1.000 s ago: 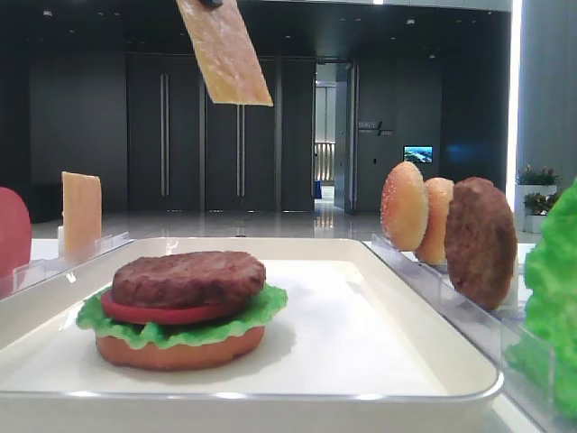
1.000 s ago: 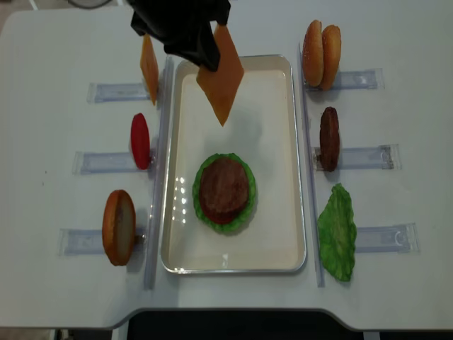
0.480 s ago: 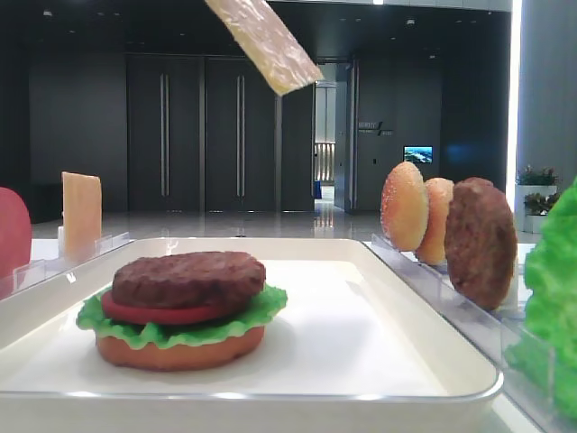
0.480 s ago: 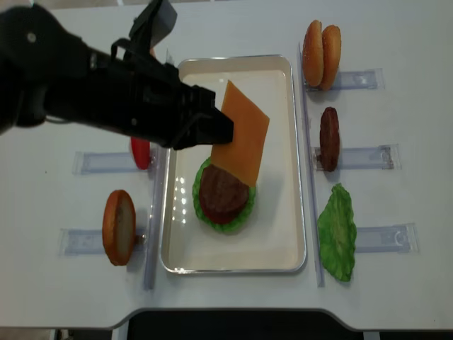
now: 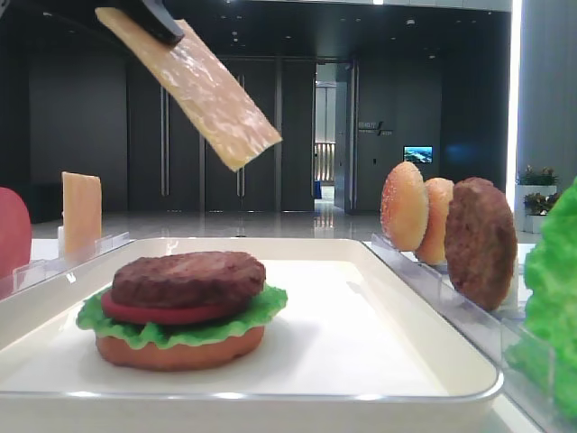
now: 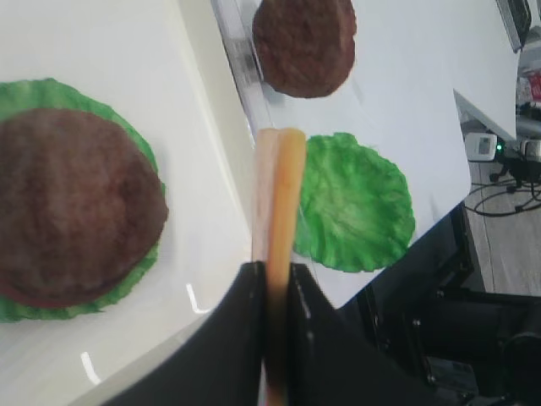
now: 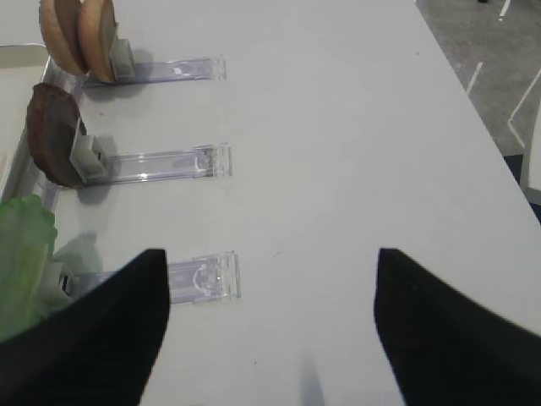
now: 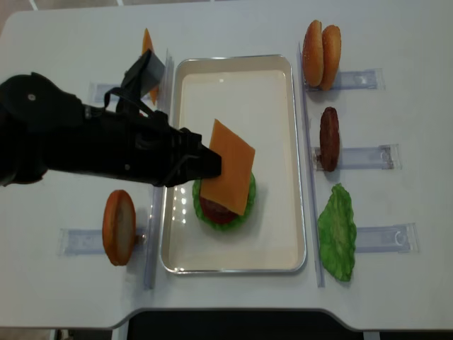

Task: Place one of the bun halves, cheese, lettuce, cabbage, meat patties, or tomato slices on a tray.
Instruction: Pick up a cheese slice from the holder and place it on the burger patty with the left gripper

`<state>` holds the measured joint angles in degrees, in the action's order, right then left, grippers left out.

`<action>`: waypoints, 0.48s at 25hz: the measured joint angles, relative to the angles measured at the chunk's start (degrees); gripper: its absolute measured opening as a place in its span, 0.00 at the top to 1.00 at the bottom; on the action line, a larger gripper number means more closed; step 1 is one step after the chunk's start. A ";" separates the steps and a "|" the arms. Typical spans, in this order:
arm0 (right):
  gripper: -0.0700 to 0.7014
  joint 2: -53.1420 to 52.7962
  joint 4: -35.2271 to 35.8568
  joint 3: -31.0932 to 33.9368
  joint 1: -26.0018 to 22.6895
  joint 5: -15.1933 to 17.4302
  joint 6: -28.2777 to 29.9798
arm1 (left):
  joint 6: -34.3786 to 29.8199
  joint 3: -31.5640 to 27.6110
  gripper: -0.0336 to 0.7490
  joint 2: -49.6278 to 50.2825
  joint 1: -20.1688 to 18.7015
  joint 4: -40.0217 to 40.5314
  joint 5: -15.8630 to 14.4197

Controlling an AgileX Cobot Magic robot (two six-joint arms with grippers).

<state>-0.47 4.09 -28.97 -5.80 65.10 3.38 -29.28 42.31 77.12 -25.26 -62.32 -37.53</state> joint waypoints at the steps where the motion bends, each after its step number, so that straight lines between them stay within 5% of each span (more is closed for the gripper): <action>1: 0.28 0.00 0.00 0.00 0.00 0.00 0.00 | -0.35 0.00 0.92 0.00 0.53 -0.05 0.07; 12: 0.28 0.00 0.00 0.00 0.00 0.00 0.00 | -3.39 -0.48 0.92 2.56 2.05 -1.97 -2.06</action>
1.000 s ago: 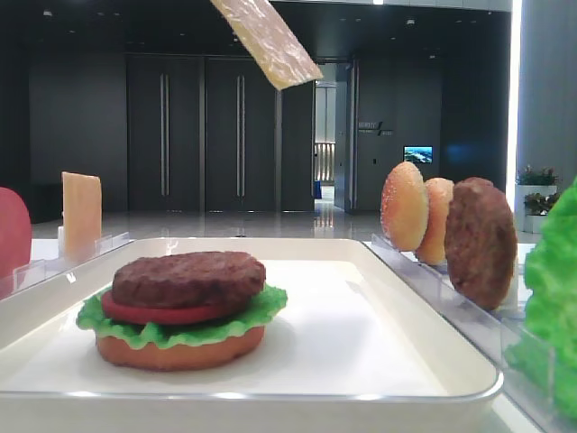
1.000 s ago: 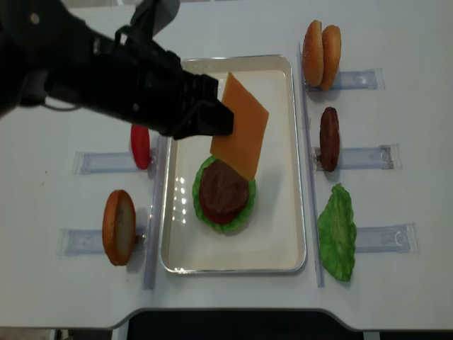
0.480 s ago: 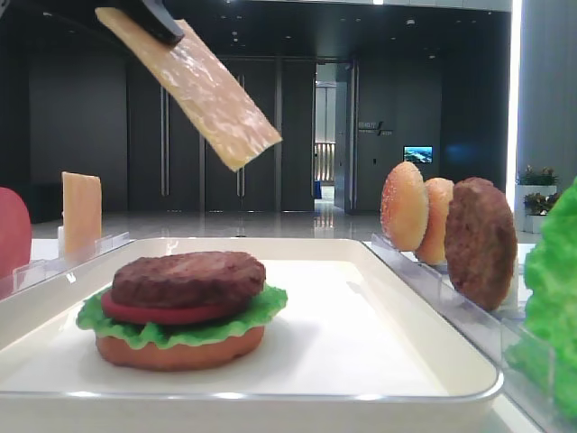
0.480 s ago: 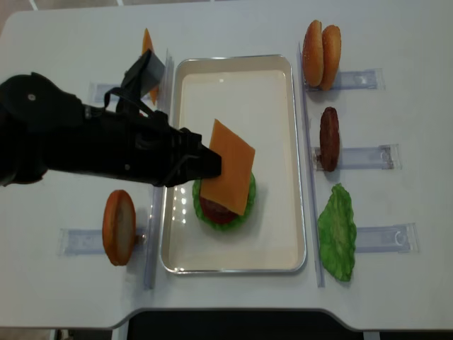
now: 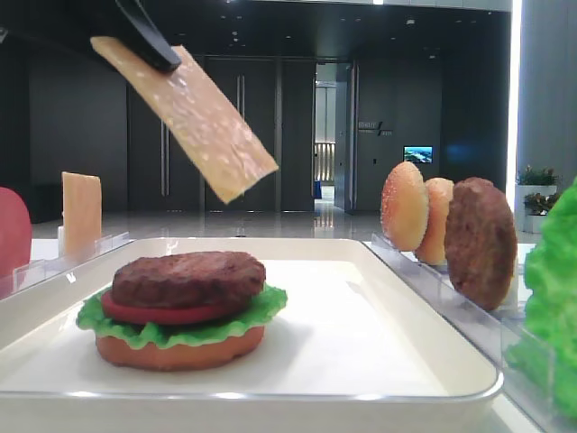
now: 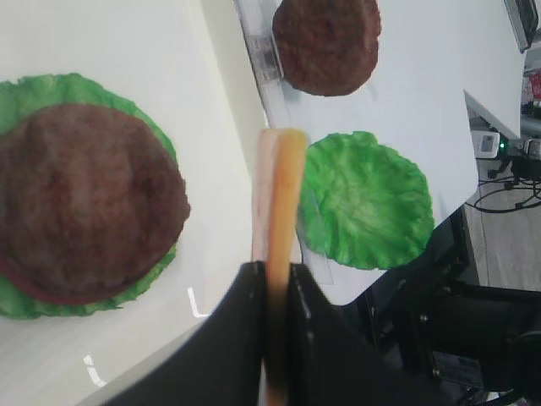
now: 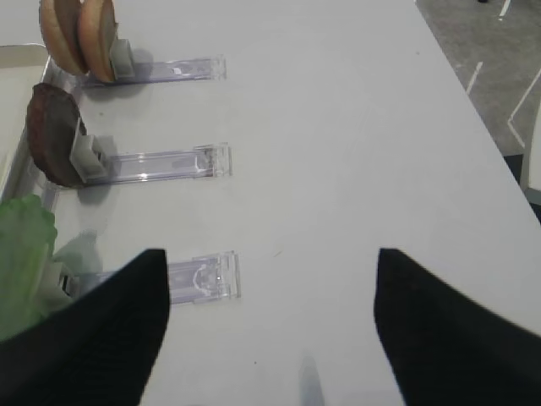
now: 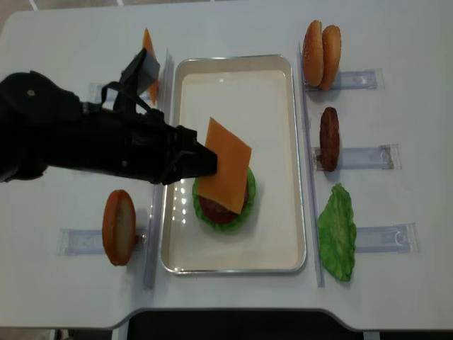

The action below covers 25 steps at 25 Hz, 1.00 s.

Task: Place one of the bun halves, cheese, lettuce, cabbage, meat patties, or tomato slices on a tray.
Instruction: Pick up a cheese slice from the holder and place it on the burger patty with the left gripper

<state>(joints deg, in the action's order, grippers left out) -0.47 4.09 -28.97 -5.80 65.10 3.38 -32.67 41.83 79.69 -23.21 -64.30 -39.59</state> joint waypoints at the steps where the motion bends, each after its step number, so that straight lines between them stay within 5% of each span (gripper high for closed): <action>1: 0.28 0.00 0.00 0.00 0.00 0.00 0.00 | -0.49 -0.14 0.92 0.78 0.00 -0.44 -0.25; 25: 0.28 0.00 0.00 0.00 0.00 0.00 0.00 | -6.99 -0.22 0.92 7.50 2.30 -2.92 -1.46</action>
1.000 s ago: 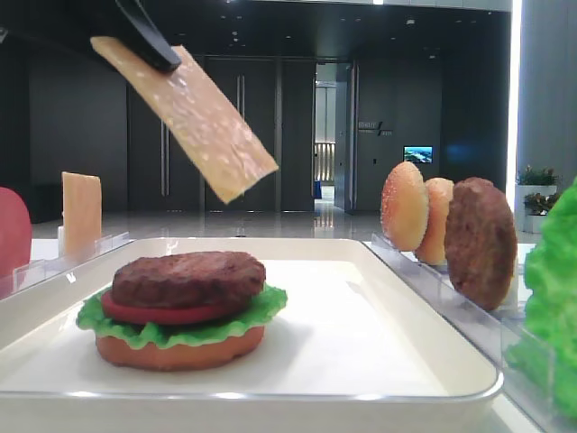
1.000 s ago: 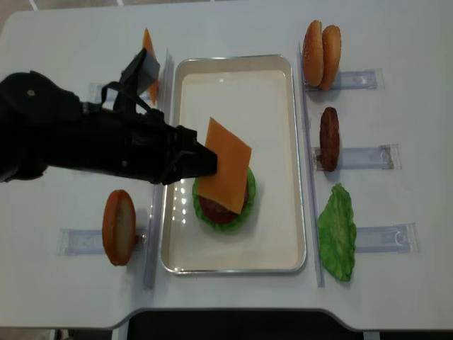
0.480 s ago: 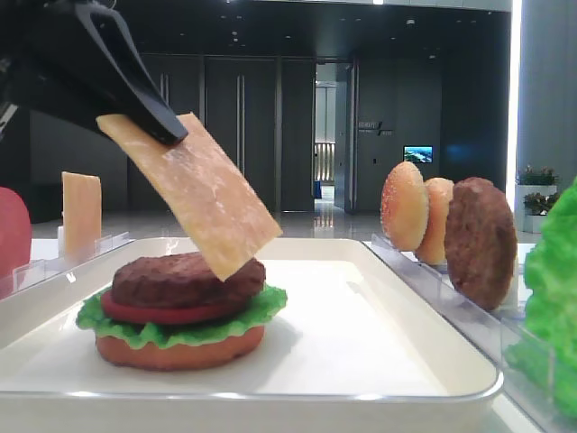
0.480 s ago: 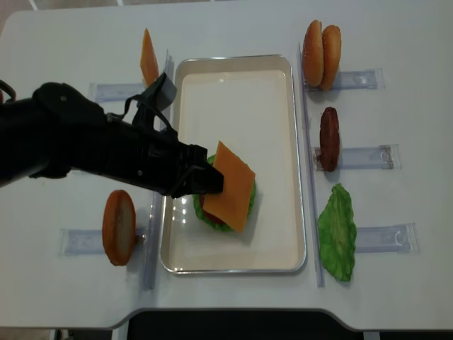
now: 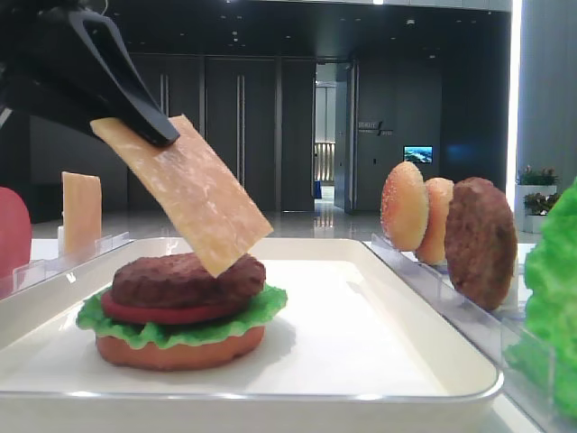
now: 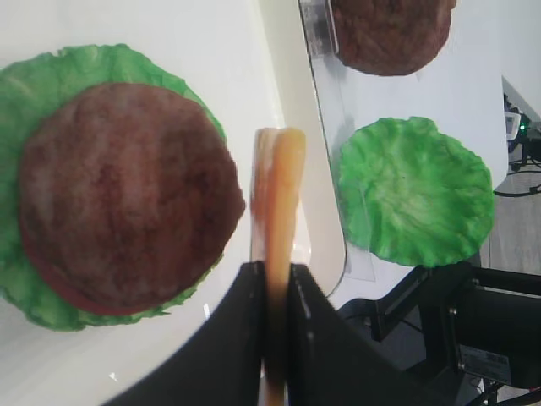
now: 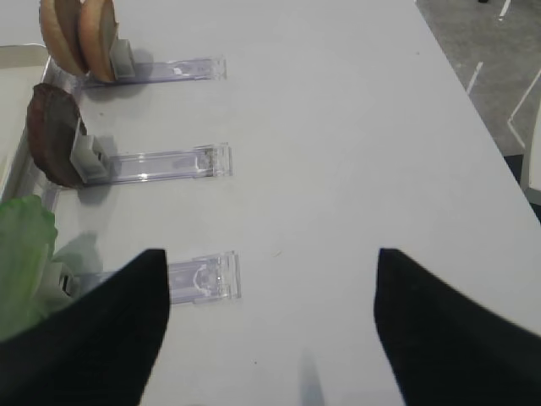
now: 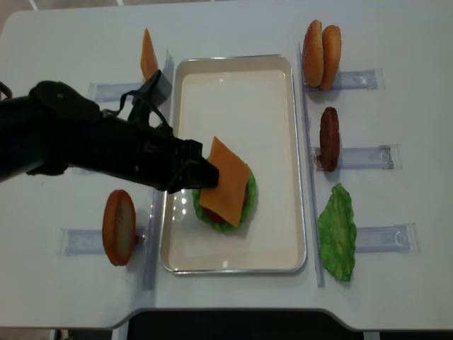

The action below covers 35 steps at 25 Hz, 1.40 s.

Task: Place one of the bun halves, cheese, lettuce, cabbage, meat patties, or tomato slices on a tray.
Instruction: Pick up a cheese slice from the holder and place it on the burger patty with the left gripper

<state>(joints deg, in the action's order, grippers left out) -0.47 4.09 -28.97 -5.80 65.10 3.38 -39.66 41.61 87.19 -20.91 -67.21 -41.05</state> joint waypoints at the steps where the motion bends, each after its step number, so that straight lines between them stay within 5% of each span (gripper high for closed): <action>1: 0.28 0.00 0.00 0.00 0.00 0.00 0.00 | -0.35 0.00 0.92 0.00 0.06 0.00 -0.06; 35: 0.28 0.00 0.00 0.00 0.00 0.00 0.00 | -2.60 0.00 0.92 3.96 1.01 -0.44 0.14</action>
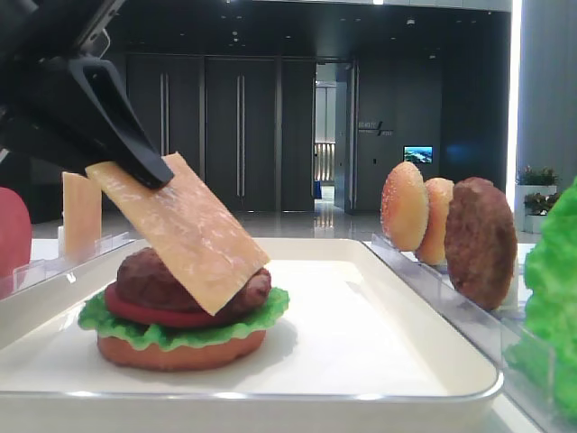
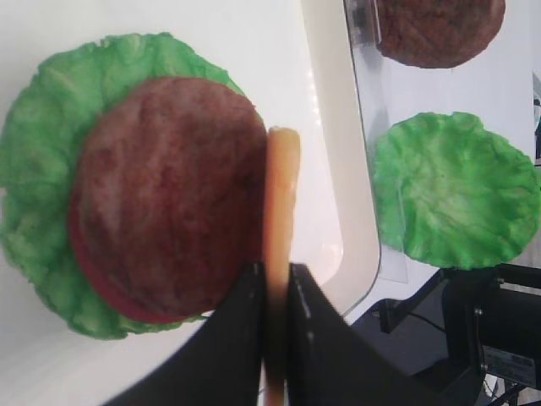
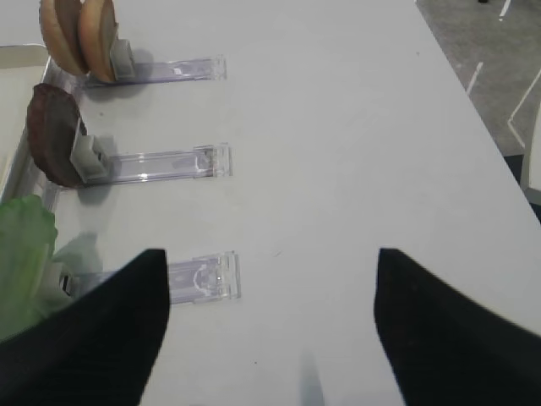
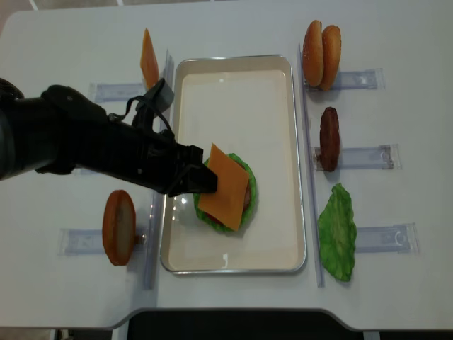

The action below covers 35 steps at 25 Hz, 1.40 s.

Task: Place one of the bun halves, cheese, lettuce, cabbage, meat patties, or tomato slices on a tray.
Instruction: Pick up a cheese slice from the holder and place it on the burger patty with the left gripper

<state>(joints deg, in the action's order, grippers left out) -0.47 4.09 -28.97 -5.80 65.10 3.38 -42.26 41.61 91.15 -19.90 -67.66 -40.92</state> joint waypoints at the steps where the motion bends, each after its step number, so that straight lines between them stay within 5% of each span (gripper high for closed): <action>1: 0.28 0.00 0.00 0.00 0.00 0.00 0.00 | -0.08 0.00 0.92 0.00 0.00 -0.04 0.00; 24: 0.28 0.00 0.00 0.00 0.00 0.00 0.00 | -0.55 0.00 0.91 0.00 0.00 1.57 -0.17; 35: 0.28 0.00 0.00 0.00 0.00 0.00 0.00 | 3.47 0.00 0.74 -2.72 1.15 6.03 1.25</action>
<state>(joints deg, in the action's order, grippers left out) -0.47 4.09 -28.97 -5.80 65.10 3.38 -38.79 41.61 88.43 -18.75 -61.63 -39.67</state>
